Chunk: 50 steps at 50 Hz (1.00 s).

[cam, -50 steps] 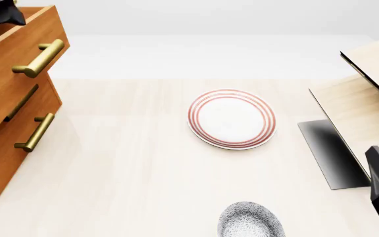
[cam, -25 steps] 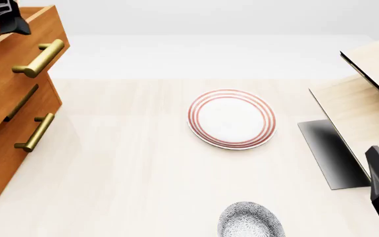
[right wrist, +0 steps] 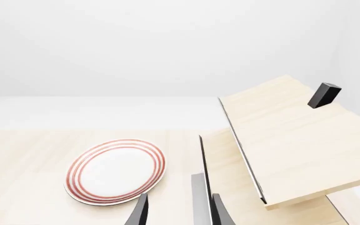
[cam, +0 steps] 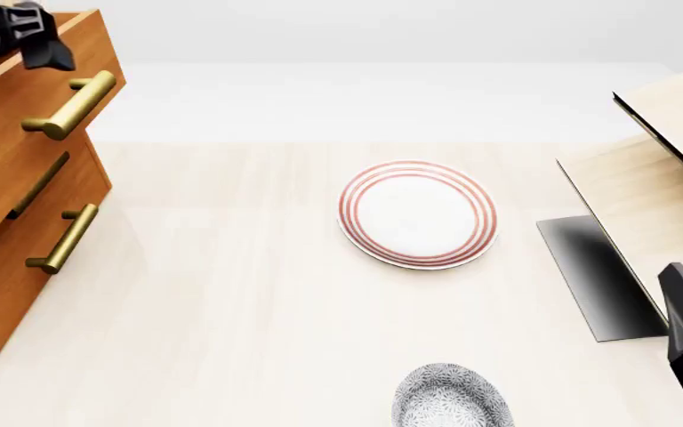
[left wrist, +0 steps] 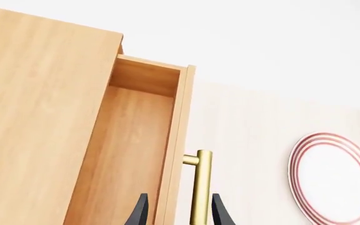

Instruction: Open the top drawer of the cabinet and put the bowl in it.

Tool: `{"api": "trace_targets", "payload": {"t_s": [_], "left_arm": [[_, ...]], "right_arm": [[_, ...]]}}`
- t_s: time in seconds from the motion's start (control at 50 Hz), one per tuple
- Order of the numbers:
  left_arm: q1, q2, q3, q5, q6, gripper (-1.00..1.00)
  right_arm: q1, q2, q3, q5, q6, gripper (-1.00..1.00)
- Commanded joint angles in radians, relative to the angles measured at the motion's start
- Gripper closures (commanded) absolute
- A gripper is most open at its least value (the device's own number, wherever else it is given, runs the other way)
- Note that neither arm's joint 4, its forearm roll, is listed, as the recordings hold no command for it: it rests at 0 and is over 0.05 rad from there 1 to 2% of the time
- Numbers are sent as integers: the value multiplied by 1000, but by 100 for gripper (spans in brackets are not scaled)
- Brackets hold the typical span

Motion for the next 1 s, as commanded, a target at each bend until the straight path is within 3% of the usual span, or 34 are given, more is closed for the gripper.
{"api": "trace_targets", "payload": {"t_s": [0.02, 1.0], "left_arm": [[-13, 7, -1, 1, 1, -100], [-124, 28, 5, 8, -11, -100]], "right_arm": [[0, -3, 1, 1, 0, -100], [0, -2, 1, 1, 1, -100]]}}
